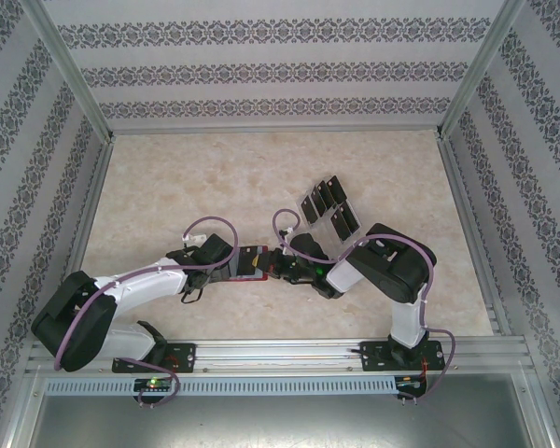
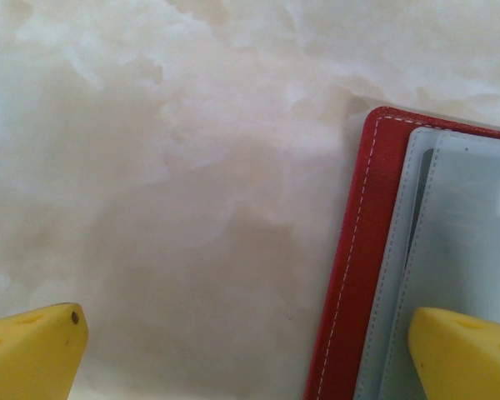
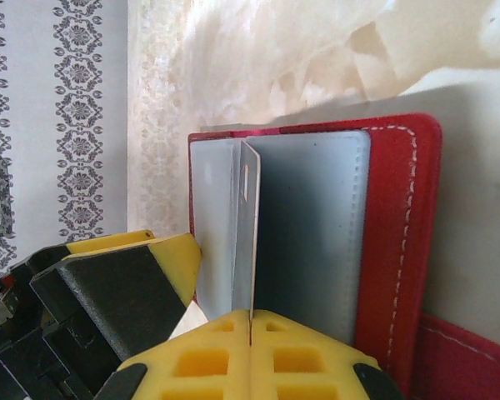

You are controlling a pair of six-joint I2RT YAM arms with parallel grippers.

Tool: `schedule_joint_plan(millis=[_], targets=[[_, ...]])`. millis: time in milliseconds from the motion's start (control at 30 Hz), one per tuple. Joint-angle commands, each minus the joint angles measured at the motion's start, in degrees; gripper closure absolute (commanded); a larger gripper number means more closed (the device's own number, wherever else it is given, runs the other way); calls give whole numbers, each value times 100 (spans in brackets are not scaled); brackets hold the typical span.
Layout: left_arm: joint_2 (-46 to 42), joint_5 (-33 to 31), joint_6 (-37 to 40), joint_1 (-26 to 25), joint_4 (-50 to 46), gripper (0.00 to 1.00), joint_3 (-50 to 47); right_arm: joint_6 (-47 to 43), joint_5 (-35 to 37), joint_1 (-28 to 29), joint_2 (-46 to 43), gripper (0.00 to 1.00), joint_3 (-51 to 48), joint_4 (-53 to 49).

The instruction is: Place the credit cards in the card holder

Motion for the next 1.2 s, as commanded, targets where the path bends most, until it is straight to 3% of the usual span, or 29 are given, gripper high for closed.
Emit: schedule_joint_plan(millis=[0, 833, 1167], targets=[[-15, -105, -44, -27, -453, 0, -172, 23, 36, 82, 105, 100, 33, 115], [-10, -102, -49, -31, -453, 1, -174, 433, 0, 163, 211, 100, 29, 91], [-21, -99, -26, -27, -462, 0, -160, 457, -449, 40, 379, 100, 196, -221]])
